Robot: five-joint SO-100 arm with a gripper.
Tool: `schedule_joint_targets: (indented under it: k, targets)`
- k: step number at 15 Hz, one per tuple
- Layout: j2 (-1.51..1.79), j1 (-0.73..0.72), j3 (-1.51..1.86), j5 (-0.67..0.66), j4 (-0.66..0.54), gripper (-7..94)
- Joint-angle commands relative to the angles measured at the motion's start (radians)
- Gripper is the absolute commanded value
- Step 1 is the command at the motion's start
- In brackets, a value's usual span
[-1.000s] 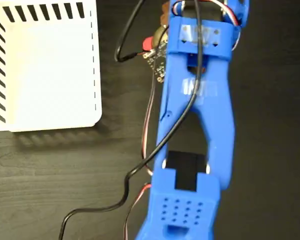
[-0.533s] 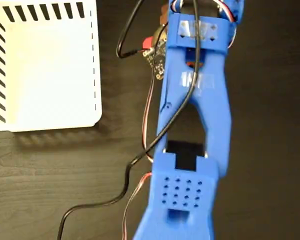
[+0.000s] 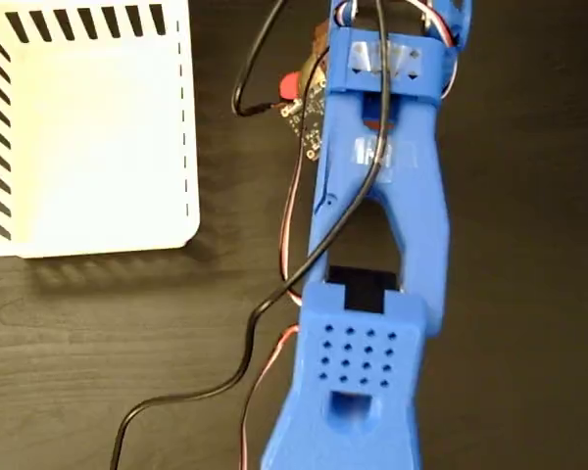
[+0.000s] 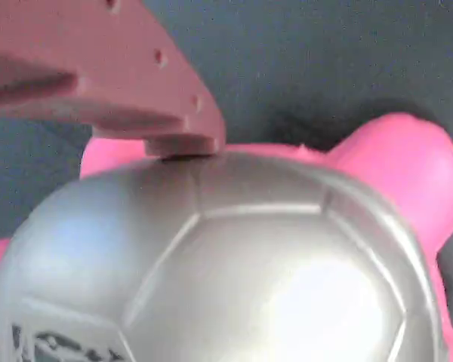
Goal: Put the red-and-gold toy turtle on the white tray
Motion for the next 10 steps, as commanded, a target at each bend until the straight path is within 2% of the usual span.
schedule_joint_targets:
  k: [1, 3, 5, 8, 10]
  targets:
    - [0.032, 0.012, -0.055, -0.017, 0.014, 42]
    - [0.028, 0.012, -0.055, -0.002, 0.000, 25]
    - [0.026, 0.012, -0.055, 0.011, -0.008, 3]
    - [0.031, 0.009, -0.074, 0.049, 0.003, 0]
    - [0.115, 0.009, -0.092, 0.106, 0.055, 0]
